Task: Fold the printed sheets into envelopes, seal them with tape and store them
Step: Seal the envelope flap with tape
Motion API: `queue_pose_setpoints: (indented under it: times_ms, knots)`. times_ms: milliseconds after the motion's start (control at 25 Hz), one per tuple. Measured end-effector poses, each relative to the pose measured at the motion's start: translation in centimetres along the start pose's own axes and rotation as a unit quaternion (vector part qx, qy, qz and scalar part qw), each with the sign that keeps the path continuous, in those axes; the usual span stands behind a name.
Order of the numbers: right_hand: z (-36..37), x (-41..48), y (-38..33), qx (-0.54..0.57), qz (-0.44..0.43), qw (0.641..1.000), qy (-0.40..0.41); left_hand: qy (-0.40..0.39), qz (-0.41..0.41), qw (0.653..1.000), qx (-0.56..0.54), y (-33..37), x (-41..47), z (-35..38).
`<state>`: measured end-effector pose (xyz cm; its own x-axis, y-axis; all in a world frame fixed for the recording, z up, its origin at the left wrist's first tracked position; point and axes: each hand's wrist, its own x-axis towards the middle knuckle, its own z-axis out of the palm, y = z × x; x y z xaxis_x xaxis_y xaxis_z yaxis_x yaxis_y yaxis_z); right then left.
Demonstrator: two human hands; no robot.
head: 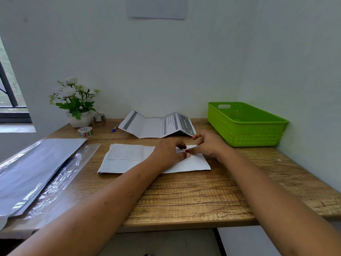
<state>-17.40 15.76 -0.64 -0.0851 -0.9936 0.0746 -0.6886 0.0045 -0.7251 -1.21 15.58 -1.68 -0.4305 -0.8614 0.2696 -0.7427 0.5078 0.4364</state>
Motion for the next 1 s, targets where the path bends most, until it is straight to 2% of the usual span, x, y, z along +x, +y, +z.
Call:
queue_pose_setpoints:
  times_ms: [120, 280, 440, 600, 720, 1000]
  knots:
    - [-0.2, 0.0, -0.2, 0.013, 0.012, 1.0, -0.019, -0.009, 0.001, 1.0, 0.009, 0.2, -0.1, 0.0]
    - [-0.9, -0.1, -0.1, 0.063, 0.031, 0.997, -0.038, -0.04, 0.005, 0.995, 0.091, 0.4, 0.0, -0.2]
    - [-0.6, 0.3, 0.4, 0.074, 0.039, 0.996, 0.01, -0.078, 0.017, 0.98, 0.181, 0.4, 0.2, 0.1]
    - [0.0, 1.0, 0.5, 0.014, 0.019, 0.997, 0.074, -0.08, -0.002, 0.982, 0.172, -0.1, 0.5, 0.4]
    - [0.5, 1.4, 0.1, -0.041, 0.011, 0.996, 0.077, -0.081, -0.015, 0.982, 0.171, -0.3, 0.7, 0.7]
    - [0.4, 2.1, 0.6, -0.051, 0.002, 0.996, 0.075, -0.086, -0.026, 0.98, 0.176, -0.3, 0.7, 0.7]
